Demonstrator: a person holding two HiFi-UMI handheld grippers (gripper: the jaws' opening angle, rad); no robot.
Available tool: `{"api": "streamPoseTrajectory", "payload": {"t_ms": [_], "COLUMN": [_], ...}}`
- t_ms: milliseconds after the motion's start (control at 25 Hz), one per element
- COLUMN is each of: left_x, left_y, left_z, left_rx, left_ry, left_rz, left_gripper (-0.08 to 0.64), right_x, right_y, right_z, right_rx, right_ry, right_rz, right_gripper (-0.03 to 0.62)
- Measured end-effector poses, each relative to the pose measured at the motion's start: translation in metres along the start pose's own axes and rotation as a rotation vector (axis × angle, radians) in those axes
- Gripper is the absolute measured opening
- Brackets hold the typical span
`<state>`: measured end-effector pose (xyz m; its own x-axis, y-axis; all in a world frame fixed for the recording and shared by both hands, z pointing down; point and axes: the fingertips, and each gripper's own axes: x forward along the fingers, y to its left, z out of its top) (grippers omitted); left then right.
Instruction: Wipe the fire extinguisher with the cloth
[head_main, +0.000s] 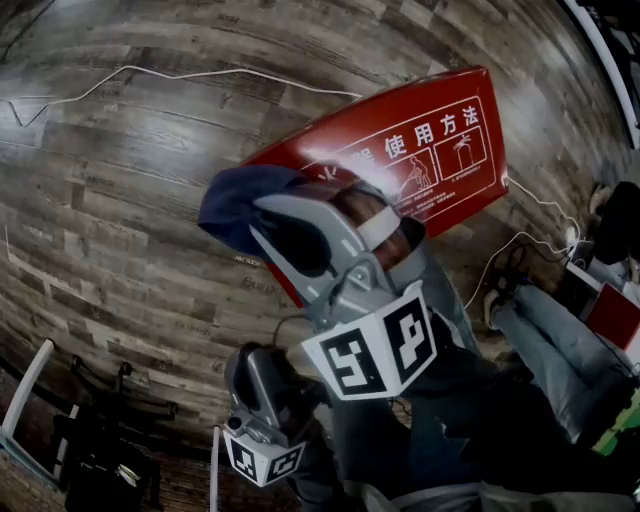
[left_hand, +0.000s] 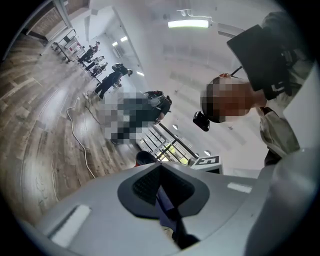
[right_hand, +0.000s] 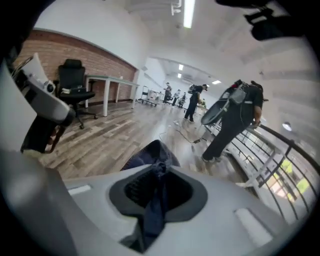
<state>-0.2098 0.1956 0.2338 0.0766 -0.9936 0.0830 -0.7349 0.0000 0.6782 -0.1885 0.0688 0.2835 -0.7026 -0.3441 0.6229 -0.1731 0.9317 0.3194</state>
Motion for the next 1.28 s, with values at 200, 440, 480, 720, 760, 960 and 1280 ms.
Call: {"api": "streamPoseTrajectory", "payload": {"t_ms": [200, 440, 480, 720, 760, 960, 1280], "left_x": [0.011, 0.02, 0.022, 0.029, 0.03, 0.033, 0.033], "left_y": [-0.013, -0.033, -0.036, -0.05, -0.051, -0.06, -0.074], "left_z": [-0.012, -0.032, -0.035, -0.049, -0.052, -0.063, -0.073], "left_rx": [-0.006, -0.031, -0.037, -0.033, -0.032, -0.034, -0.038], "left_ry": [0.029, 0.055, 0.058, 0.065, 0.064, 0.059, 0.027], "left_rz": [-0.026, -0.035, -0.035, -0.029, -0.028, -0.013, 0.015], "left_gripper": [0.006, 0.006, 0.006, 0.006, 0.006, 0.006, 0.006], "right_x": [-0.025, -0.073, -0.082, -0.126, -0.132, -0.135, -0.113], "right_y": [-0.05, -0.127, -0.125, -0.102, -0.095, -0.055, -0.08], "right_z": [-0.044, -0.112, -0.117, -0.142, -0.144, -0.153, -0.138], "right_rx": [0.059, 0.059, 0.049, -0.019, -0.045, -0.194, -0.211], "right_ry": [-0.012, 0.012, 0.011, 0.076, 0.081, 0.076, -0.012], "right_rz": [-0.034, -0.054, -0.016, 0.161, 0.188, 0.332, 0.236], "right_gripper": [0.048, 0.07, 0.091, 0.243, 0.245, 0.232, 0.081]}}
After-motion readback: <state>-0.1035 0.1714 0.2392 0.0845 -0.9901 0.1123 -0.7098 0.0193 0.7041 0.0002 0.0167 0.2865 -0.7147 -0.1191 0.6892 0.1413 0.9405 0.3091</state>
